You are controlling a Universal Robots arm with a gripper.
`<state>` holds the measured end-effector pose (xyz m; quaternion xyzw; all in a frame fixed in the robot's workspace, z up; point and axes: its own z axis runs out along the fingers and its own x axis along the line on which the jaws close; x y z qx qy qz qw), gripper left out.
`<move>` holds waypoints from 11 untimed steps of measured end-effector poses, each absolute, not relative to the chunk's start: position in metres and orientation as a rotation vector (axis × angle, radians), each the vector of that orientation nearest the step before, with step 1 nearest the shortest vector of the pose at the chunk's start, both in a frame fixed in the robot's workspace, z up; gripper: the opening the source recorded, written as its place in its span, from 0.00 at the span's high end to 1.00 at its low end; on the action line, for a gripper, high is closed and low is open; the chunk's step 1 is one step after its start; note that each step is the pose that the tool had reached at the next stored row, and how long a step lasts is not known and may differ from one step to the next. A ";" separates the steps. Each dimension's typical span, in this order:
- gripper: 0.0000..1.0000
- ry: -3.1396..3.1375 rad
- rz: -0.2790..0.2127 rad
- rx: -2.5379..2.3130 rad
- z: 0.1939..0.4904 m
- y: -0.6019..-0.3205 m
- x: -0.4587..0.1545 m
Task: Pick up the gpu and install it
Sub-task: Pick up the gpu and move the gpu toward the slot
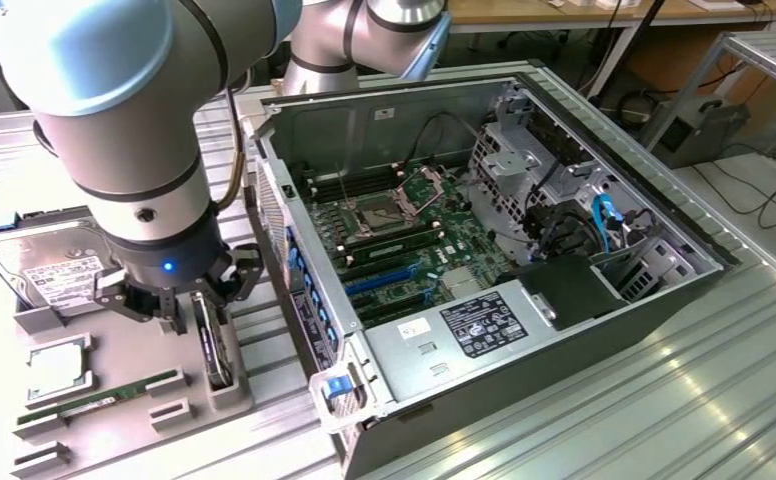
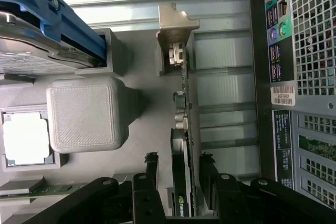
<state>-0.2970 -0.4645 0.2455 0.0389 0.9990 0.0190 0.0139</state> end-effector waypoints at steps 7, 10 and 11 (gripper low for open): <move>0.57 3.111 0.059 0.121 0.245 -0.463 -0.297; 0.70 3.111 0.059 0.121 0.245 -0.463 -0.297; 0.74 3.111 0.059 0.121 0.245 -0.463 -0.297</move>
